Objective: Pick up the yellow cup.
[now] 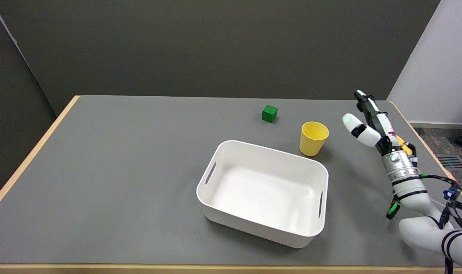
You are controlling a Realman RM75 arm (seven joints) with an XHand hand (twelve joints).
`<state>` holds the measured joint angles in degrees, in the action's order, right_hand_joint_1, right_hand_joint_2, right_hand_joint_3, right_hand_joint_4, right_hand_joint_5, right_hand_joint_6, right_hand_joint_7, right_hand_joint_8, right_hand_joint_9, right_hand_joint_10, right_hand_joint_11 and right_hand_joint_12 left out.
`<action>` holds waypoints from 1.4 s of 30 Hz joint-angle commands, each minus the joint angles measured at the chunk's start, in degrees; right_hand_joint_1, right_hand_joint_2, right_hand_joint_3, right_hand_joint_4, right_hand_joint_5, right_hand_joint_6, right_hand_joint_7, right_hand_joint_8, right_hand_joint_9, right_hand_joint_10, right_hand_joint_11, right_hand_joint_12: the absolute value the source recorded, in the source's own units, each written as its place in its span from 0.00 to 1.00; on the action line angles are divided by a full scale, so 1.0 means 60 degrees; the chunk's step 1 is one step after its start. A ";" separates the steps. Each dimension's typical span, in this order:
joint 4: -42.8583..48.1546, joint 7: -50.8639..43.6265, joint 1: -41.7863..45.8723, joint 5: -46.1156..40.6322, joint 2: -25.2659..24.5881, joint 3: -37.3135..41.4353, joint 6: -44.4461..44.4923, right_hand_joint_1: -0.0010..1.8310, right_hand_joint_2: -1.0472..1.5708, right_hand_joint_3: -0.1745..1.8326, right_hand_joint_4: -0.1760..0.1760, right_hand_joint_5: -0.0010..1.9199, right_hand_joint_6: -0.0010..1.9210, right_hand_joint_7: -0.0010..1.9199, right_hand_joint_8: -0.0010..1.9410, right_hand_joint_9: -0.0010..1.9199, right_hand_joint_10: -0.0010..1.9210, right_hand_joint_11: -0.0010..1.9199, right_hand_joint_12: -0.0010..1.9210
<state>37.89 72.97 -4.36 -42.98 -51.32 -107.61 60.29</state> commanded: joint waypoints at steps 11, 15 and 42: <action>-0.0932 0.0070 -0.1062 0.1289 -0.0352 -0.0932 -0.1206 0.16 0.62 0.55 0.36 0.03 0.18 0.05 0.16 0.01 0.14 0.00 0.22; -0.0951 0.0084 -0.1042 0.1305 -0.0360 -0.1097 -0.1206 0.16 0.62 0.55 0.36 0.03 0.18 0.05 0.16 0.02 0.13 0.00 0.22; -0.0827 0.0807 -0.1025 0.2185 -0.0363 -0.1174 -0.1006 0.11 0.60 0.54 0.20 0.02 0.14 0.00 0.06 0.00 0.06 0.00 0.21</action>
<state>31.54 76.73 -10.33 -32.81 -53.32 -114.17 53.76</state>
